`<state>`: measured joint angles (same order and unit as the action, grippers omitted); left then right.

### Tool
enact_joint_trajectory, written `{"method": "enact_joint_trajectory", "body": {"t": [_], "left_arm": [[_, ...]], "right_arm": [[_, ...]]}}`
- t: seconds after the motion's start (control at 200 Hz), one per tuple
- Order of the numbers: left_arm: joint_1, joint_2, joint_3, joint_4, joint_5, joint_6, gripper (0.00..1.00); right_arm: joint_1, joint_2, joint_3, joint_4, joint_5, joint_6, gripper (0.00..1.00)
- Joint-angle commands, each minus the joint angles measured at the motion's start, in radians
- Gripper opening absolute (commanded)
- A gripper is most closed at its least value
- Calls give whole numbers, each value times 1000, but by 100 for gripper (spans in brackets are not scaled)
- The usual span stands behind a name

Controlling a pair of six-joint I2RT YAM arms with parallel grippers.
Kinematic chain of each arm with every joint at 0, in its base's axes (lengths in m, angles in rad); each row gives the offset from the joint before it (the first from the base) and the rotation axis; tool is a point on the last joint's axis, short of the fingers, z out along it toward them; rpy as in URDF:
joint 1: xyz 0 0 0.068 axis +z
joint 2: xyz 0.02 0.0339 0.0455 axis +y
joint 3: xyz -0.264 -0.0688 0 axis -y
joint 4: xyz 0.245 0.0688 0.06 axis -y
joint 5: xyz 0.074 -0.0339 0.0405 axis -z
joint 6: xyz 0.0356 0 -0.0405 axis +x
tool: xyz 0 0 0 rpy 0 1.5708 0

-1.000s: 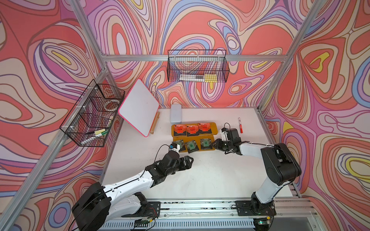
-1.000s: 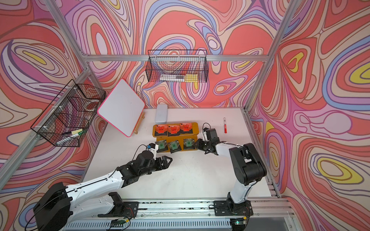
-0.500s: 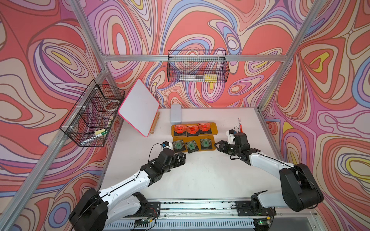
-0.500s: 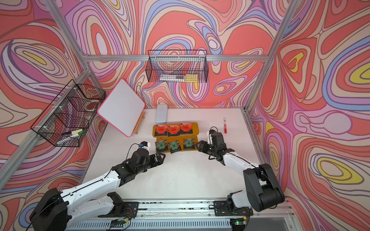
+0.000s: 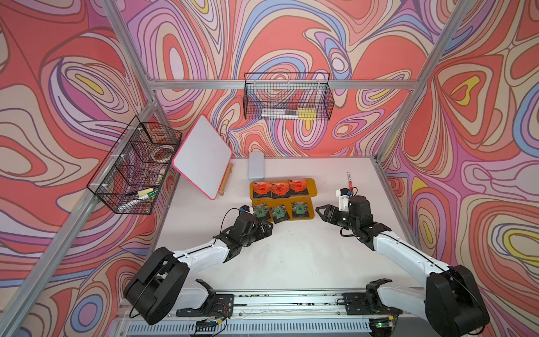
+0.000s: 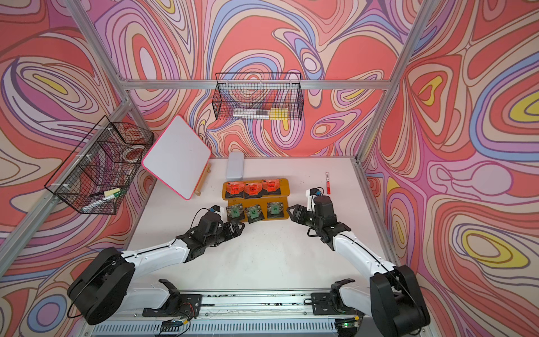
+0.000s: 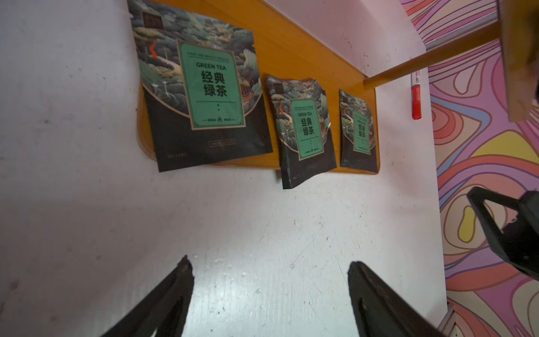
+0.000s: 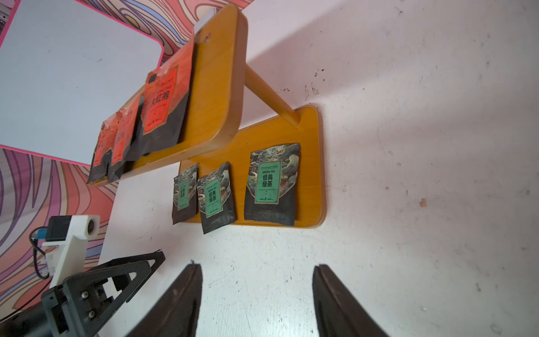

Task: Place the tea bags on the shelf by color
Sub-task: Place the tea bag on the shelf, then adjust the tea bag on the shelf.

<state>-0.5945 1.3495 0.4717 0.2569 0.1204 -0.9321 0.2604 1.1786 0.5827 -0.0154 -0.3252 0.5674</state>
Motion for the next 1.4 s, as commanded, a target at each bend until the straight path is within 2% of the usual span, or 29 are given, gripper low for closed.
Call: {"method": "enact_joint_trajectory", "body": {"t": [0.0, 0.656, 1.392], "left_arm": [[9, 38, 32, 49, -8, 15, 87], [44, 254, 145, 93, 9, 22, 87], [97, 214, 119, 44, -6, 39, 86]], "right_arm": [[-6, -22, -3, -24, 23, -15, 62], [-6, -28, 15, -64, 34, -35, 62], [-6, -36, 12, -75, 35, -38, 62]]}}
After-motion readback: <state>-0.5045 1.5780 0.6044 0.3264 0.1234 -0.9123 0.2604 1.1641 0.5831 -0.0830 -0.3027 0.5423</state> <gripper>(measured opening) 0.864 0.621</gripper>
